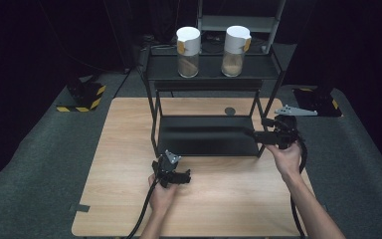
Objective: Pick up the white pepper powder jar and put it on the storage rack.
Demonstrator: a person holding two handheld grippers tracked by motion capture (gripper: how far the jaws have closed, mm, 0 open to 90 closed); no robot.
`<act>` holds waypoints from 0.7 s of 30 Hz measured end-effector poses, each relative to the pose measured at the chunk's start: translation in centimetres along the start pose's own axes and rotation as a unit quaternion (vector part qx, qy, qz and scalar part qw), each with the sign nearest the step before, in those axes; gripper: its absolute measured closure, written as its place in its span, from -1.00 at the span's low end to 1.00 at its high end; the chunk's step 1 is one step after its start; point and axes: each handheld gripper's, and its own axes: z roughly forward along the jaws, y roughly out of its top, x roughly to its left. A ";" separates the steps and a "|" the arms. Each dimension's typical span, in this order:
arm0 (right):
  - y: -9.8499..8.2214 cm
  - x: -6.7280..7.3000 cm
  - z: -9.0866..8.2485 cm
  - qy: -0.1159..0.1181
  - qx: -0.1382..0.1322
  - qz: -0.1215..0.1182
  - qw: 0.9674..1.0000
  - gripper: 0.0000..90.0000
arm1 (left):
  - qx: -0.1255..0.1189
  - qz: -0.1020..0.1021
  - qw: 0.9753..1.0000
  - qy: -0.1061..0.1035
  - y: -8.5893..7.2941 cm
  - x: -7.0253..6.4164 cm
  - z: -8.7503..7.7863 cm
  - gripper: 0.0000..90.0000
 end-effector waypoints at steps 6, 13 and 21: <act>-0.7 -0.1 0.3 -0.003 0.004 0.003 1.000 -0.70 | 0.000 0.000 1.000 0.000 0.0 0.0 0.0 -0.93; -1.5 -0.2 0.7 -0.002 0.007 0.004 1.000 -0.70 | 0.000 0.000 1.000 0.001 0.0 0.0 0.0 -0.93; -2.5 -0.1 1.2 -0.002 0.010 0.003 1.000 -0.70 | 0.000 0.000 1.000 0.001 0.0 0.0 0.0 -0.93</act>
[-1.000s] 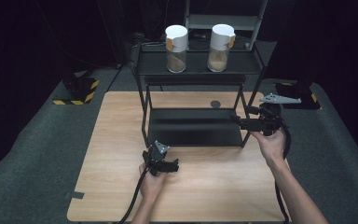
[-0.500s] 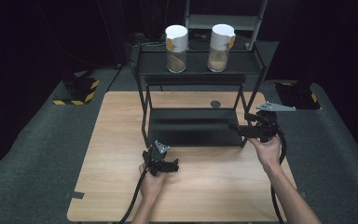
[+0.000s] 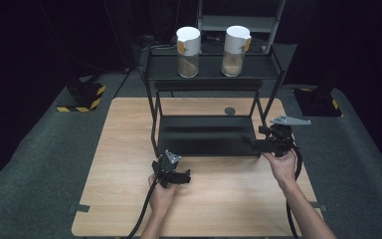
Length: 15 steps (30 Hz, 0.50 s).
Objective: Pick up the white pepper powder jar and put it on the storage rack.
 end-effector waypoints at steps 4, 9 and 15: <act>-0.5 0.1 0.2 -0.002 0.001 0.000 1.000 -0.70 | 0.000 0.000 1.000 0.000 0.0 0.0 0.0 -0.93; -1.1 0.2 0.5 -0.001 -0.003 0.000 1.000 -0.70 | 0.000 0.000 1.000 0.000 0.0 0.0 0.0 -0.93; -1.8 0.4 1.4 0.001 0.001 0.000 1.000 -0.70 | 0.000 0.000 1.000 0.000 0.0 0.0 0.0 -0.93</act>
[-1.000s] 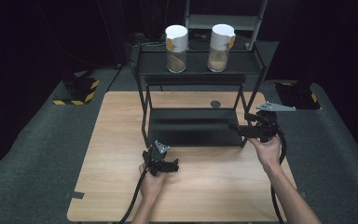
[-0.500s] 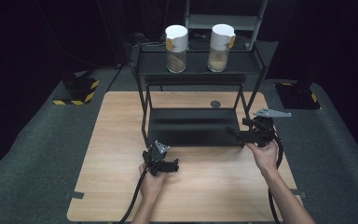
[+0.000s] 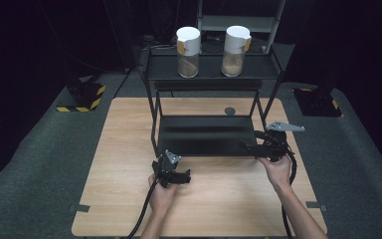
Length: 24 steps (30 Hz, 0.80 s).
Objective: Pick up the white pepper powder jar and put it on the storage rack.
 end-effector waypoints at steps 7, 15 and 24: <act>-0.7 0.4 0.8 -0.002 0.004 -0.007 1.000 -0.69 | 0.000 0.000 1.000 0.000 0.0 0.0 0.0 -0.92; -1.6 0.6 1.6 -0.007 0.012 -0.010 1.000 -0.69 | 0.000 0.000 1.000 0.000 0.0 0.0 0.0 -0.93; -2.5 1.2 2.5 -0.013 0.025 -0.016 0.999 -0.69 | 0.000 0.000 1.000 0.000 0.0 0.0 0.0 -0.93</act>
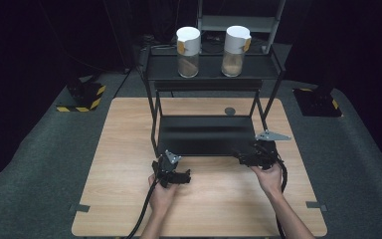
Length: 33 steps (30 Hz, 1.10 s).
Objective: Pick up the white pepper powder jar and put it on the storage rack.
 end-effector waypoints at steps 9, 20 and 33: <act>-1.1 0.3 0.9 -0.005 0.014 0.001 1.000 -0.68 | 0.000 0.000 1.000 0.000 0.0 0.0 0.0 -0.93; -2.1 0.6 1.5 -0.018 0.028 -0.005 0.999 -0.68 | 0.000 0.000 1.000 0.000 0.0 0.0 0.0 -0.93; -3.5 1.0 2.5 -0.037 0.048 -0.017 0.998 -0.68 | 0.000 0.000 1.000 0.000 0.0 0.0 0.0 -0.93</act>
